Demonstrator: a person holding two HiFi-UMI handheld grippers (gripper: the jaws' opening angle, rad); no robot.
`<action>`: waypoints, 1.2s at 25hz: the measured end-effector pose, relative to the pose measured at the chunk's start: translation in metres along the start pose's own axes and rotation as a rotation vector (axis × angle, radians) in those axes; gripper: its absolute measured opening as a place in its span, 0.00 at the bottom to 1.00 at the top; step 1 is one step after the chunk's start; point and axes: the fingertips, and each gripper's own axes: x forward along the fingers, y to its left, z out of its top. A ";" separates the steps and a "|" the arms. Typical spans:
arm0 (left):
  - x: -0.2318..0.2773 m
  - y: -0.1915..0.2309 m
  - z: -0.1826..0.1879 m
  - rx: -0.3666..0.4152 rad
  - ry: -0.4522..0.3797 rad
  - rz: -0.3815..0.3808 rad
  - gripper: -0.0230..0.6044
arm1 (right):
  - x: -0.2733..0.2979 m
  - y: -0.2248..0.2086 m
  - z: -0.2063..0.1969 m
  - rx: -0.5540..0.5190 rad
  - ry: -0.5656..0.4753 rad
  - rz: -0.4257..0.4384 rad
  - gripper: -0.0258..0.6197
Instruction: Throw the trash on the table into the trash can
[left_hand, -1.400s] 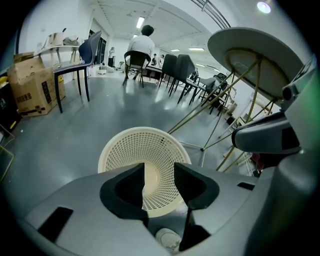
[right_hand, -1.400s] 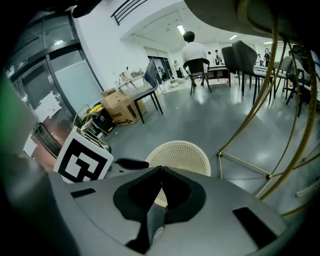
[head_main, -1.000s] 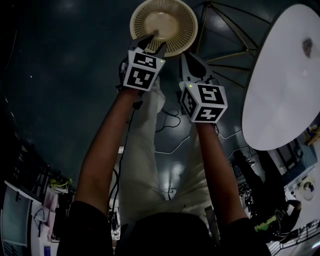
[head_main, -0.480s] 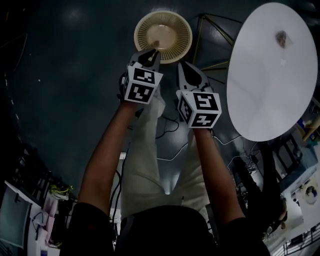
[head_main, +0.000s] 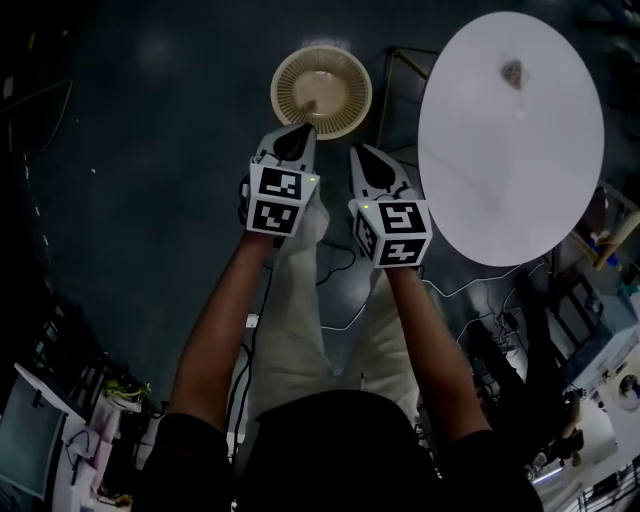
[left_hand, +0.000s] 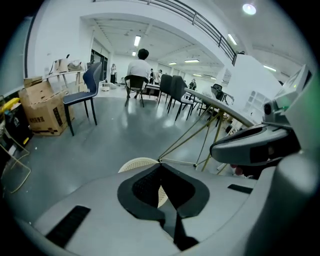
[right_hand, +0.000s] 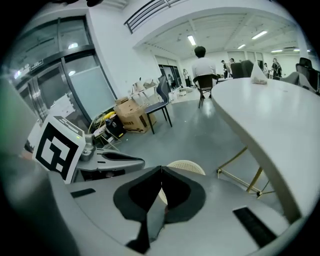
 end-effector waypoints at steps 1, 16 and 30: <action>-0.007 -0.004 0.005 -0.005 -0.005 -0.002 0.06 | -0.006 0.002 0.005 -0.006 -0.004 0.005 0.07; -0.080 -0.091 0.129 -0.008 -0.098 -0.124 0.06 | -0.103 -0.006 0.101 -0.004 -0.112 0.012 0.07; -0.091 -0.199 0.203 0.085 -0.126 -0.219 0.06 | -0.199 -0.083 0.148 0.028 -0.199 -0.099 0.07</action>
